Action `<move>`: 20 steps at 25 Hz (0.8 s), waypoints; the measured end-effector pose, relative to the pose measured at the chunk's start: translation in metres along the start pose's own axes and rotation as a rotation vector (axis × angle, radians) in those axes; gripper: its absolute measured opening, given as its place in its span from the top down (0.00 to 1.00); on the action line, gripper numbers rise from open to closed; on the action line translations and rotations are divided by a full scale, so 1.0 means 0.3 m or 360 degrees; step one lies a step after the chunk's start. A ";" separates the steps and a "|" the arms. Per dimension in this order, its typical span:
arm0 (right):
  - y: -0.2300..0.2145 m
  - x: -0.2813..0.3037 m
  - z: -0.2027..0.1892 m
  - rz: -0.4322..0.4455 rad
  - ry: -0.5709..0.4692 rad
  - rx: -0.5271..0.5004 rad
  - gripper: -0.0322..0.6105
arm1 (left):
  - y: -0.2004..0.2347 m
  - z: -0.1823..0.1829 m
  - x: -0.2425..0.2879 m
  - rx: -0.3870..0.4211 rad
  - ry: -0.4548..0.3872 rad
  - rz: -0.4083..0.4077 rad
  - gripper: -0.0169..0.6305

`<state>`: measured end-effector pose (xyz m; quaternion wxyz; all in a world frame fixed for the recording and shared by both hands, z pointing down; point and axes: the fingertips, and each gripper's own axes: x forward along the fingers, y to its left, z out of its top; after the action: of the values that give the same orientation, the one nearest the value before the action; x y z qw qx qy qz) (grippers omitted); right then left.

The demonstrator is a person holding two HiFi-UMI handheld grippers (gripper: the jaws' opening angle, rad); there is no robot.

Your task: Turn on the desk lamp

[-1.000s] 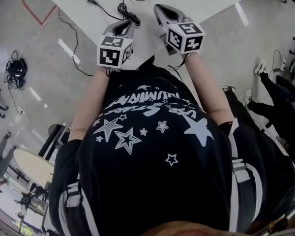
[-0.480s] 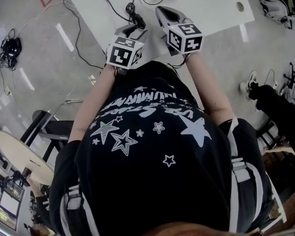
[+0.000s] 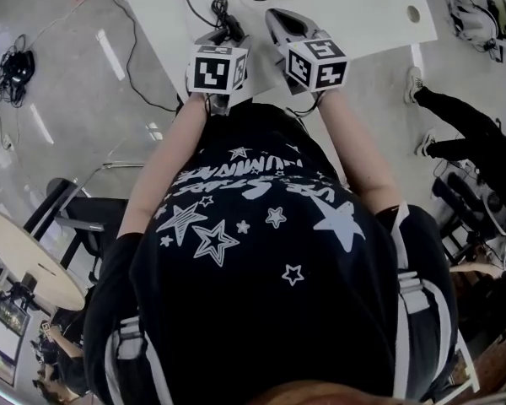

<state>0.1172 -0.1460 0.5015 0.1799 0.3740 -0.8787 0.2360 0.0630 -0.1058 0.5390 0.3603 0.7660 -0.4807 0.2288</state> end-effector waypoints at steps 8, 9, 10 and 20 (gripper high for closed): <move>0.014 -0.033 0.002 0.0026 -0.0025 -0.0030 0.94 | 0.013 0.000 0.012 -0.0089 -0.0004 0.0104 0.68; 0.011 -0.037 0.003 0.0027 -0.0027 -0.0030 0.94 | 0.011 0.001 0.017 -0.0098 -0.0003 0.0119 0.68; 0.008 -0.041 0.003 0.0028 -0.0028 -0.0030 0.94 | 0.009 0.004 0.022 -0.0098 -0.0007 0.0130 0.68; 0.027 -0.012 -0.034 0.0094 0.0072 -0.0051 0.94 | 0.029 -0.005 0.010 0.0004 -0.0044 0.0091 0.71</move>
<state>0.1149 -0.1335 0.5059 0.1986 0.3396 -0.8887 0.2354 0.0563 -0.1088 0.5448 0.3460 0.7555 -0.5070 0.2289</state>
